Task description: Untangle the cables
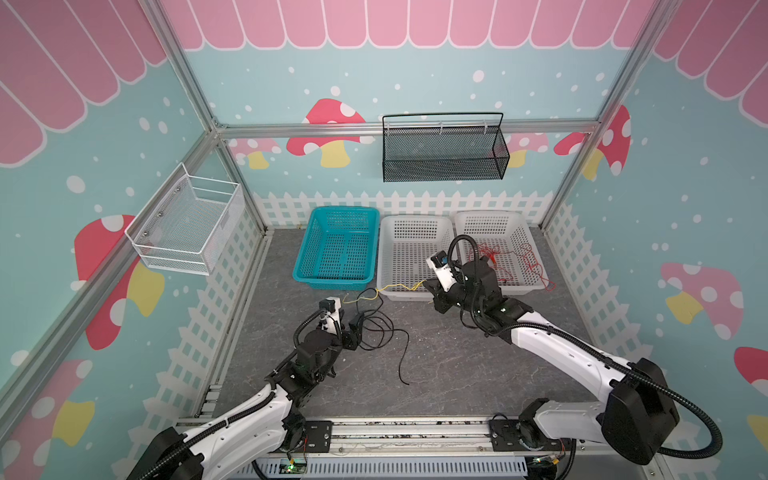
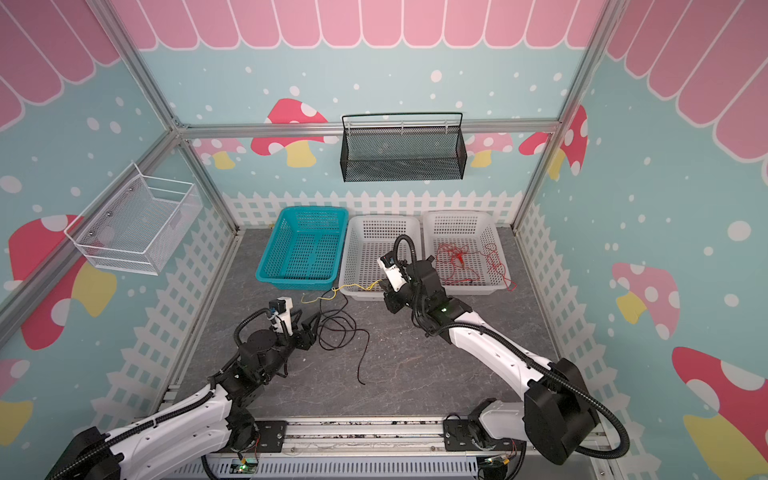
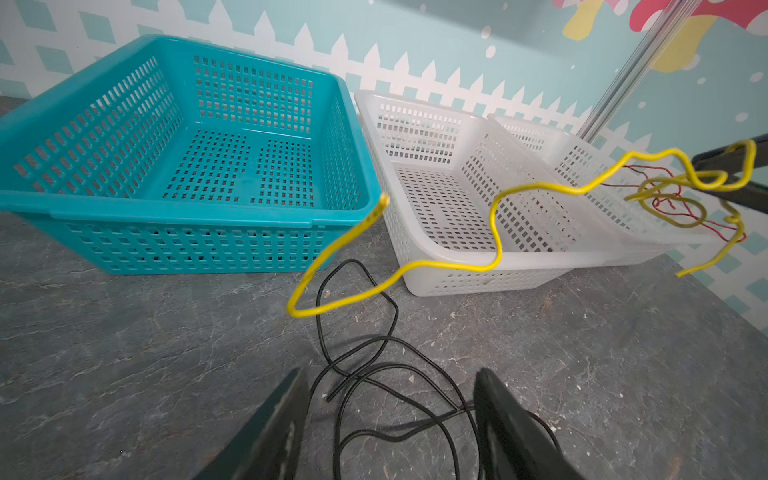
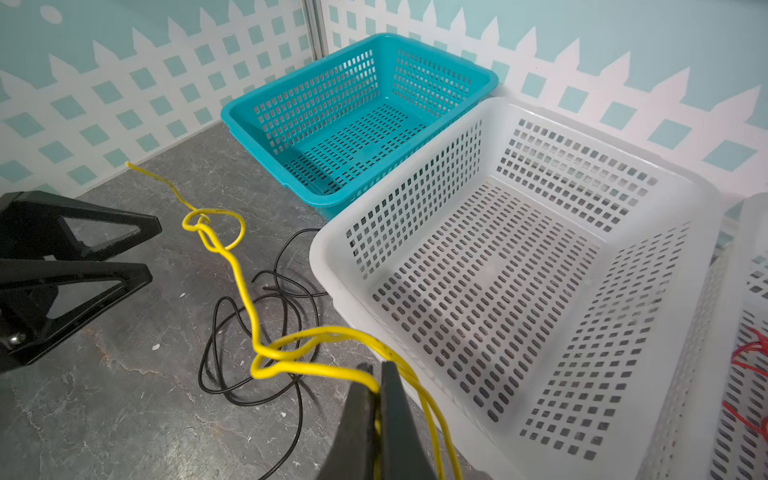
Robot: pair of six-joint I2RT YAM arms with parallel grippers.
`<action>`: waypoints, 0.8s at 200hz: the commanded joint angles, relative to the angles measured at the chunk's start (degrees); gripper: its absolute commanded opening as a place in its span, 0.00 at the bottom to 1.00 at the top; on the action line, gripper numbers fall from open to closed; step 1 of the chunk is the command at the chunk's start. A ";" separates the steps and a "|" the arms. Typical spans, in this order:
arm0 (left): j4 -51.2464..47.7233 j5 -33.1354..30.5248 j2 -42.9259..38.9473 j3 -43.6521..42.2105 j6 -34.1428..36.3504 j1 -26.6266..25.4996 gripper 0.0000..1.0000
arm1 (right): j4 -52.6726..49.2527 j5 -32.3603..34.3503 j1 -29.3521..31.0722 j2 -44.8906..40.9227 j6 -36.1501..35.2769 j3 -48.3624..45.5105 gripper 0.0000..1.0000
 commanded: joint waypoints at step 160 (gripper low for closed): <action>9.85 8.45 0.41 4.18 15.02 -3.50 0.76 | -5.85 -10.44 0.04 5.23 -0.04 5.98 0.00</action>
